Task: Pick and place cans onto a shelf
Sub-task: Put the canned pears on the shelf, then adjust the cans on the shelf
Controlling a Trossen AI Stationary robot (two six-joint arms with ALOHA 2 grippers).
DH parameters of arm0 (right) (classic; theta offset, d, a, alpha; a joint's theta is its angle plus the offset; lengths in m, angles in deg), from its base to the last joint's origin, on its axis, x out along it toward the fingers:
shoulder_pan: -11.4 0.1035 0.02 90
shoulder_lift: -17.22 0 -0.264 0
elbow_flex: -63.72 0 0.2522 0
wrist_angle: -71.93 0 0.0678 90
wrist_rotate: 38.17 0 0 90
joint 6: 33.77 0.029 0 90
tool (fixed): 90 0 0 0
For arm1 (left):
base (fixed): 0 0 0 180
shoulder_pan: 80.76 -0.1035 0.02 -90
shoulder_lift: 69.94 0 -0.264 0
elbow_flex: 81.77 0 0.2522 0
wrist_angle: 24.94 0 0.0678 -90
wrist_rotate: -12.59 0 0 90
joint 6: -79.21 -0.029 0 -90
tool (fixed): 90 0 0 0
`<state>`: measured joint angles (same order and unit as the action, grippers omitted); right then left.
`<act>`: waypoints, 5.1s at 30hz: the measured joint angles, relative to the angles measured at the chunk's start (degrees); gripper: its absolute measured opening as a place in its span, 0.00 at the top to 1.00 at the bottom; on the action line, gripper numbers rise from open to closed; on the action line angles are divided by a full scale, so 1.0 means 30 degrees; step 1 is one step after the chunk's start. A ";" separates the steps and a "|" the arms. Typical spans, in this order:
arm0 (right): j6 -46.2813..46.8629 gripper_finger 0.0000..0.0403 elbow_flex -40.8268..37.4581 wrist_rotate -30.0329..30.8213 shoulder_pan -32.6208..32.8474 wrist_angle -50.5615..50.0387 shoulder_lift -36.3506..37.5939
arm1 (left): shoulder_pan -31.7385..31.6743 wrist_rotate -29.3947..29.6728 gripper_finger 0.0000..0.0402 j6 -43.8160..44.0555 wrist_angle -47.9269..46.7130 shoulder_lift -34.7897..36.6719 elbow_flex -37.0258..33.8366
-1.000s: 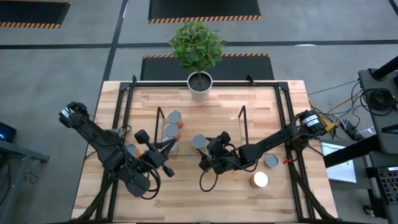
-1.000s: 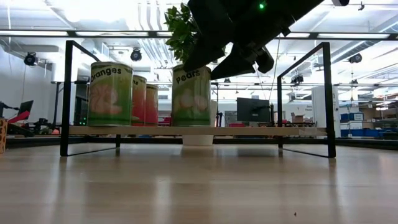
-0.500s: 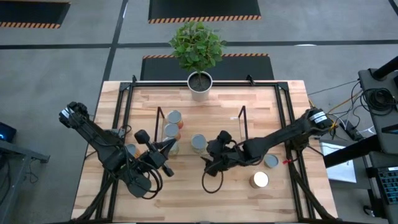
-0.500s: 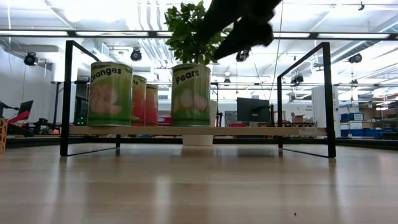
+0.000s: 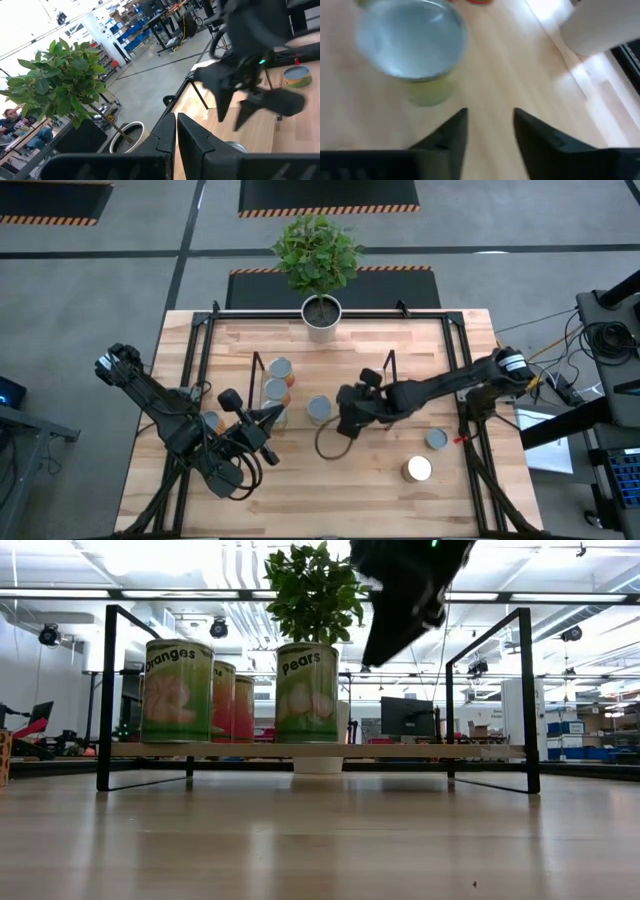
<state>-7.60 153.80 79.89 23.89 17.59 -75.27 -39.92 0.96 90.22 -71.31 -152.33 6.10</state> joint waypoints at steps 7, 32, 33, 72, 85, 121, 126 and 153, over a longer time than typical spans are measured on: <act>-0.0631 0.96 -0.0658 -0.0011 -0.0934 0.1971 -0.0849 | 0.0000 0.0000 1.00 -0.0007 -0.0160 0.0000 0.0000; -0.0917 0.97 -0.0636 -0.2209 0.0449 0.3746 -0.0575 | -0.0004 0.0000 1.00 -0.0007 -0.0312 0.0000 0.0000; -0.1019 0.97 -0.0636 -0.2515 0.0683 0.3780 -0.0575 | -0.0002 0.0000 1.00 -0.0007 -0.0312 0.0000 0.0000; -0.4262 0.97 -0.1156 -0.0769 0.0385 0.6591 -0.2569 | -0.0001 0.0007 1.00 -0.0014 -0.0453 0.0000 0.0000; -0.4739 0.97 0.0034 -0.0288 0.0257 0.4843 -0.1834 | -0.0004 -0.0003 1.00 -0.0014 -0.0662 0.0000 0.0000; -0.7595 0.97 -0.4792 0.1192 0.4356 0.7058 0.6454 | -0.6904 -1.8163 1.00 0.5837 -0.9407 -0.0005 0.0000; -0.7595 0.97 -0.6756 0.1201 0.4341 0.8480 0.7732 | -0.7509 -1.9519 1.00 0.5484 -1.0271 -0.0586 0.0000; -0.7923 0.97 -0.8356 0.1192 0.4341 0.9644 0.9166 | -0.7533 -1.9448 1.00 0.5526 -1.0198 -0.2861 0.0624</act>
<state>-31.37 128.74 83.46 36.92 46.52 -47.78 -62.52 -57.39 106.79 -101.90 -160.91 7.97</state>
